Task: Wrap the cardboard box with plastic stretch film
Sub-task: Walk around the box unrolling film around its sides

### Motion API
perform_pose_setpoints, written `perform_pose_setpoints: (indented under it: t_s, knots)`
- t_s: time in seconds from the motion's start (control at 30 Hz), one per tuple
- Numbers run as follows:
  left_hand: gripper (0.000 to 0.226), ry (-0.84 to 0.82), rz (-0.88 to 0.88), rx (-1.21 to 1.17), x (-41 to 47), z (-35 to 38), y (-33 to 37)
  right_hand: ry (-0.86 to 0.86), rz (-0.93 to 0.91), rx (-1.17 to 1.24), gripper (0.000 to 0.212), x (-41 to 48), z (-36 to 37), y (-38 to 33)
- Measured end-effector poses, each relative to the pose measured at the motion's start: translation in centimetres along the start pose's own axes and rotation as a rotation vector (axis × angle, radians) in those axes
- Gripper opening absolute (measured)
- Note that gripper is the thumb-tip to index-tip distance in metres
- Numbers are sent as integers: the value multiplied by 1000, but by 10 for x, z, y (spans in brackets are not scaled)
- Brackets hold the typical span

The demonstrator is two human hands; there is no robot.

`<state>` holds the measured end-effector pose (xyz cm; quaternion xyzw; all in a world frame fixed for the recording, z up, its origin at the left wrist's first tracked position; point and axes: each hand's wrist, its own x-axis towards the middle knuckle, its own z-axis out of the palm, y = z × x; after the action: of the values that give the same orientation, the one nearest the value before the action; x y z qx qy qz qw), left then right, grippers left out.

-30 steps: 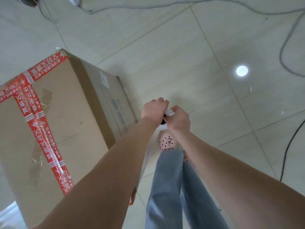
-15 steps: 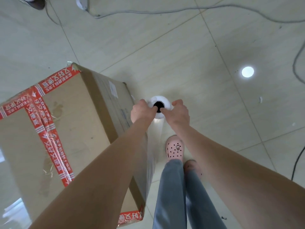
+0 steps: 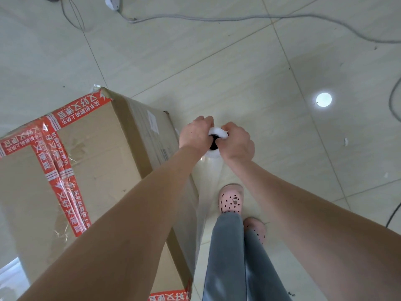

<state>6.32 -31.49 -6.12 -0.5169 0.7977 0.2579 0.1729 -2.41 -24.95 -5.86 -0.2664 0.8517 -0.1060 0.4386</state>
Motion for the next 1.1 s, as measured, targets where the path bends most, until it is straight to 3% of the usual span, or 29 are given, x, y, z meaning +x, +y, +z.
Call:
perform_pose_setpoints:
  t_s: [0.17,0.33,0.43,0.63,0.77,0.87,1.1]
  knots:
    - [13,59,-264,-264,4,-4,-6,88,-97,-72,39,11,-1,-21]
    - [27,-3,-500,-445,14,-20,-23,-35,2,43,40,19,6,-39]
    - [30,-68,-392,-395,15,-29,-23,-69,49,93,39,20,5,-43]
    - [32,-96,-10,35,27,-31,-9,-68,71,76,27,24,8,-39]
    - [23,-104,20,130,43,-39,-8,-69,13,47,23,33,3,-47]
    - [18,-98,-80,25,54,-47,-16,-61,-27,-54,32,43,-3,-66]
    - [17,46,-530,-371,59,-58,-37,-22,-276,-164,32,65,-14,-111]
